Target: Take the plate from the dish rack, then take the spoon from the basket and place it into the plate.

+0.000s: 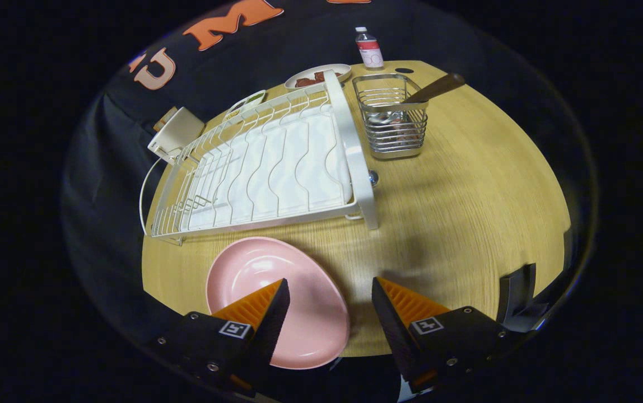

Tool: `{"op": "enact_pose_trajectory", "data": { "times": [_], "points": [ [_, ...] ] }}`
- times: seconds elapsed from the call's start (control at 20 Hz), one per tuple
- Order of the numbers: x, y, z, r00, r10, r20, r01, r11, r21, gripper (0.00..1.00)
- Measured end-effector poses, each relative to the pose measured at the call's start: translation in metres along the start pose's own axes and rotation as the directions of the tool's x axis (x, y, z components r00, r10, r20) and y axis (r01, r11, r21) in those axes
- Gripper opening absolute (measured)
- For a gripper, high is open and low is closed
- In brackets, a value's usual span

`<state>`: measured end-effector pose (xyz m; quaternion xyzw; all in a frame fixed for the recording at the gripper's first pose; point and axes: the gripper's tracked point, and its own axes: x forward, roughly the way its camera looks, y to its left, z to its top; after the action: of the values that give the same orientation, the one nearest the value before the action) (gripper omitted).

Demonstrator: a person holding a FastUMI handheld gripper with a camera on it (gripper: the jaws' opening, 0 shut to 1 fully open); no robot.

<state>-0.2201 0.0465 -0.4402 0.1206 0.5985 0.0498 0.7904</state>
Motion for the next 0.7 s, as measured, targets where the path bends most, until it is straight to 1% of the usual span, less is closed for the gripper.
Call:
{"op": "enact_pose_trajectory", "data": {
  "times": [0.15, 0.3, 0.4, 0.5, 0.6, 0.7],
  "points": [
    [-0.013, -0.016, 0.018, 0.996, -0.031, 0.08, 0.03, 1.0, 0.006, 0.93],
    [-0.027, -0.035, 0.044, 0.982, -0.059, 0.178, 0.052, 0.998, 0.047, 0.93],
    [-0.032, -0.048, 0.062, 0.972, -0.076, 0.221, 0.065, 0.996, 0.059, 0.93],
    [-0.038, -0.06, 0.084, 0.958, -0.09, 0.274, 0.071, 0.994, 0.079, 0.91],
    [-0.039, -0.066, 0.104, 0.942, -0.093, 0.323, 0.06, 0.992, 0.11, 0.89],
    [-0.037, -0.068, 0.121, 0.928, -0.082, 0.363, 0.04, 0.992, 0.123, 0.84]
  ]
}}
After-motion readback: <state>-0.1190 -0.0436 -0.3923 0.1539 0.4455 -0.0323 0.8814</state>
